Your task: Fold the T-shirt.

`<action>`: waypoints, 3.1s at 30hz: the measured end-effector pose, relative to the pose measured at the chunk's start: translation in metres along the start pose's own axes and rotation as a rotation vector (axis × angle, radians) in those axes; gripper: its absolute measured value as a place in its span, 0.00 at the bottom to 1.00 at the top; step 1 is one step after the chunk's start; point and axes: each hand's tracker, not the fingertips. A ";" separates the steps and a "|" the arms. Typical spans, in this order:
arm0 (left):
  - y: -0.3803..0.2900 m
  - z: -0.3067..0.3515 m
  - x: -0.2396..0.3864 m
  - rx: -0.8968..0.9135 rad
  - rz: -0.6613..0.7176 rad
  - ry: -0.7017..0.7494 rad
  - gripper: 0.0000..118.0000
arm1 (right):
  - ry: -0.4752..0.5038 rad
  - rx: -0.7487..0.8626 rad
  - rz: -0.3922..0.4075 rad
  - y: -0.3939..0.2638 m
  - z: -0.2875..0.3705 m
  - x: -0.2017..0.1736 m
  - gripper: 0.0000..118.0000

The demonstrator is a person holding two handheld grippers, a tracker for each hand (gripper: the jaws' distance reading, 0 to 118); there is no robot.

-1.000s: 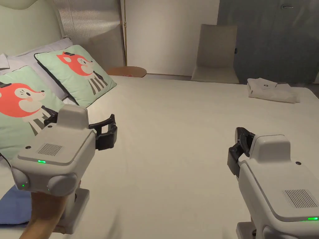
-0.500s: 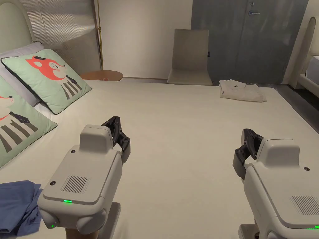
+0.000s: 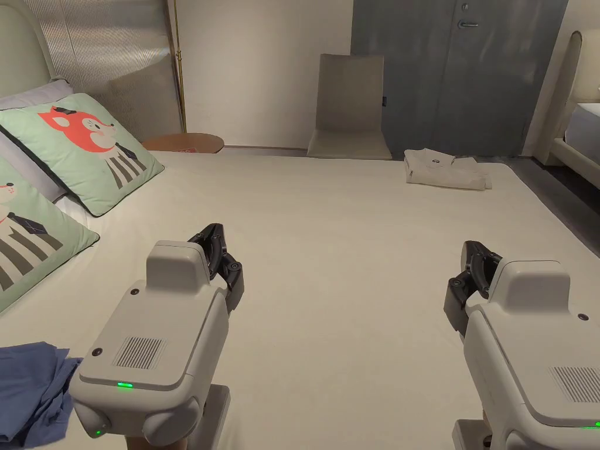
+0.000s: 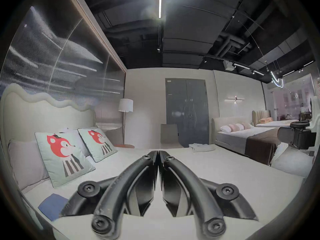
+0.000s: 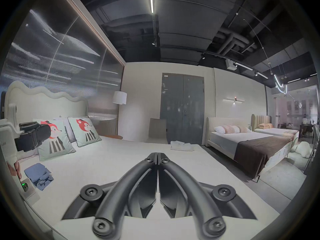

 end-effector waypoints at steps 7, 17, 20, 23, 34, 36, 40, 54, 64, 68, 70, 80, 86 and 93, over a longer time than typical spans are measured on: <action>0.002 0.001 0.000 -0.003 0.001 -0.007 0.00 | 0.000 0.000 -0.001 0.000 -0.002 -0.001 0.01; 0.003 0.001 -0.001 -0.009 0.011 -0.016 0.08 | -0.015 -0.006 0.003 0.001 -0.003 0.001 0.04; 0.003 -0.002 -0.004 -0.028 0.035 -0.019 0.77 | -0.026 -0.016 0.002 0.000 -0.005 0.003 0.63; 0.001 0.000 -0.003 -0.007 0.023 -0.002 0.94 | -0.034 -0.016 -0.006 -0.006 -0.011 0.007 1.00; -0.001 0.002 -0.002 -0.001 0.013 -0.016 0.94 | -0.063 -0.010 -0.009 -0.008 -0.011 0.009 1.00; -0.003 0.001 -0.002 -0.003 0.006 -0.013 0.94 | -0.063 -0.007 -0.009 -0.012 -0.012 0.009 1.00; 0.000 0.003 -0.002 -0.004 0.015 -0.020 0.94 | -0.061 -0.005 -0.011 -0.010 -0.009 0.009 1.00; -0.002 0.002 -0.004 -0.008 0.002 -0.020 0.94 | -0.050 0.004 -0.006 -0.004 -0.003 0.003 1.00; 0.000 0.002 -0.003 -0.014 0.006 -0.013 0.94 | -0.049 -0.001 -0.001 -0.004 -0.005 0.002 1.00; 0.000 0.002 -0.004 -0.014 0.011 -0.017 0.94 | -0.047 -0.003 -0.002 -0.002 -0.004 0.001 1.00; 0.000 0.002 -0.004 -0.016 0.007 -0.016 0.94 | -0.048 -0.003 -0.002 -0.001 -0.004 0.001 1.00; 0.000 0.000 -0.005 -0.019 0.009 -0.016 0.94 | -0.043 -0.003 -0.002 0.001 -0.005 0.000 1.00; 0.000 0.001 -0.005 -0.018 0.009 -0.018 0.94 | -0.042 -0.003 -0.001 0.002 -0.005 0.000 1.00; 0.002 0.002 -0.006 -0.021 0.014 -0.018 0.94 | -0.039 -0.002 -0.005 0.001 -0.005 0.000 1.00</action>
